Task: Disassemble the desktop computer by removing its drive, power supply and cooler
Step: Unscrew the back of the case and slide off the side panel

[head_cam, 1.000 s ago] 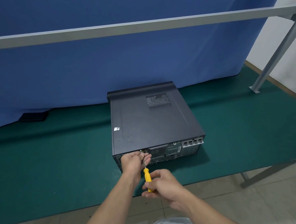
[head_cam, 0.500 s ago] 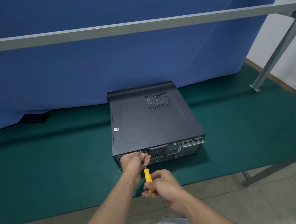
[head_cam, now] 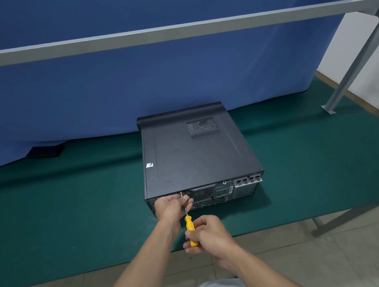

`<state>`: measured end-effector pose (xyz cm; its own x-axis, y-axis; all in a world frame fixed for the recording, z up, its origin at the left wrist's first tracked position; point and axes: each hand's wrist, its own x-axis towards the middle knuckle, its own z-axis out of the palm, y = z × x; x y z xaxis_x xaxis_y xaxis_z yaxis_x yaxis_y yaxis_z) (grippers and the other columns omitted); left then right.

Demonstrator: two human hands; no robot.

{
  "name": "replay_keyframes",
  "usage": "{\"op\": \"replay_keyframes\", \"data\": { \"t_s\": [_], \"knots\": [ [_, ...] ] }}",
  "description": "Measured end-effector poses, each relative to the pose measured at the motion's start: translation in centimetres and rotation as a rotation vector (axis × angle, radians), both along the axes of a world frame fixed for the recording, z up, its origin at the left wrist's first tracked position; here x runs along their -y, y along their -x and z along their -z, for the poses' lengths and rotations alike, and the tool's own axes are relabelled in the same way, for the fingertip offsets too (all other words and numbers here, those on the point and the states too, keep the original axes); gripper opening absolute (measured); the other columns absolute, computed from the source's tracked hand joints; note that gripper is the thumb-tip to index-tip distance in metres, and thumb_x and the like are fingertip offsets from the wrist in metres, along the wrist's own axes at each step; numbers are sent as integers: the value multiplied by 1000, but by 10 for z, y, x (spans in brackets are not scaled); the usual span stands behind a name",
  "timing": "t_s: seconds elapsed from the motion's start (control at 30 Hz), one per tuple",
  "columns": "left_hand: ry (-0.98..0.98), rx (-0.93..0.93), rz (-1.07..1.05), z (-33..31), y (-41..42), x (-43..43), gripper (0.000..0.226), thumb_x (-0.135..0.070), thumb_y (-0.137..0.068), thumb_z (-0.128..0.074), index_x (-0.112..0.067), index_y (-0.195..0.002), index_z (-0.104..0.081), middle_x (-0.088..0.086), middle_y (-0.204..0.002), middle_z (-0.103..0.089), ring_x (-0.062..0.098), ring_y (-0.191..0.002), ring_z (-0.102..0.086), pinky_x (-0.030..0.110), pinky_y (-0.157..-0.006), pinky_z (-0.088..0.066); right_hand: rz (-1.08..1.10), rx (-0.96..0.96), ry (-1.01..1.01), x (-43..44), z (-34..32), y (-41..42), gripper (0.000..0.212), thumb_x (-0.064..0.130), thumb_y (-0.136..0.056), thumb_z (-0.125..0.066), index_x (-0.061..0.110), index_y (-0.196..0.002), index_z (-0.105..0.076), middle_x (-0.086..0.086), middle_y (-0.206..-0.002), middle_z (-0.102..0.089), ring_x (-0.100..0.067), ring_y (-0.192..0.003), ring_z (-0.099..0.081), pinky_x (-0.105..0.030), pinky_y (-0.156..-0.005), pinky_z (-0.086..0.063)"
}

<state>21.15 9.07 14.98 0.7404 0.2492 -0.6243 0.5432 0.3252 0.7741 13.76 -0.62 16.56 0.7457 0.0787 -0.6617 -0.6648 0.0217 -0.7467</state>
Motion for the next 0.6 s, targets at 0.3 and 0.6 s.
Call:
{"op": "replay_keyframes", "data": {
  "t_s": [0.3, 0.6],
  "knots": [
    [46, 11, -41, -5, -1, 9, 13, 14, -96, -45, 8, -102, -55, 26, -90, -66, 32, -80, -70, 29, -62, -60, 34, -157, -355, 8, -3, -3, 21, -2, -96, -48, -7, -116, -51, -26, -100, -63, -33, -84, -69, -36, -71, -57],
    [-117, -5, -53, 3, -5, 5, 12, 11, -89, -60, 7, -99, -63, 21, -86, -70, 25, -74, -74, 33, -71, -61, 24, -19, -13, -1, 2, 1, 16, -1, -90, -60, 3, -105, -53, -17, -95, -63, -22, -72, -70, -28, -62, -57]
  ]
}}
